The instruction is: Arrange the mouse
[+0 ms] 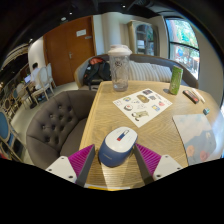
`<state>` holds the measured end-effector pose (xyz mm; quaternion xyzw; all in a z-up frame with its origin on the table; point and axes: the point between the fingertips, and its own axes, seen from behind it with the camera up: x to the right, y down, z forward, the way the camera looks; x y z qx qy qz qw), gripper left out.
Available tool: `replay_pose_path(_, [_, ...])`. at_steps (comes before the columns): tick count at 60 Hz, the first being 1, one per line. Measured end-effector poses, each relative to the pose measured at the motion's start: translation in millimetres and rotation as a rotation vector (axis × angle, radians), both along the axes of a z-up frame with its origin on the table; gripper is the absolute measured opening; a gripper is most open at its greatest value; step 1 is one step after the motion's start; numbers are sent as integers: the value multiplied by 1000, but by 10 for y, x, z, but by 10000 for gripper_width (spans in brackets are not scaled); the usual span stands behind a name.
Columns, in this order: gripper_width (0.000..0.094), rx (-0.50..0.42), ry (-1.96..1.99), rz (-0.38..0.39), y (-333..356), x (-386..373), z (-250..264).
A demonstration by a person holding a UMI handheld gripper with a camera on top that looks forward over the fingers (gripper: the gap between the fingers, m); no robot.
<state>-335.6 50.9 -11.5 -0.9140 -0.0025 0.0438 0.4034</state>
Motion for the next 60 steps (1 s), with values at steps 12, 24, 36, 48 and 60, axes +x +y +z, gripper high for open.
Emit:
replay_pose_path(12, [769,20,-33,-13,386,-9,-34])
replay_pose_path(24, [550,29,34,-29,588,43,-7])
replay_pose_path(36, [481,0,-20,78,564,17,-60])
replay_pose_path(48, [382,-9,7,250,530,22,405])
replay_pose_path(60, [381,257,11,204,869,1394,2038])
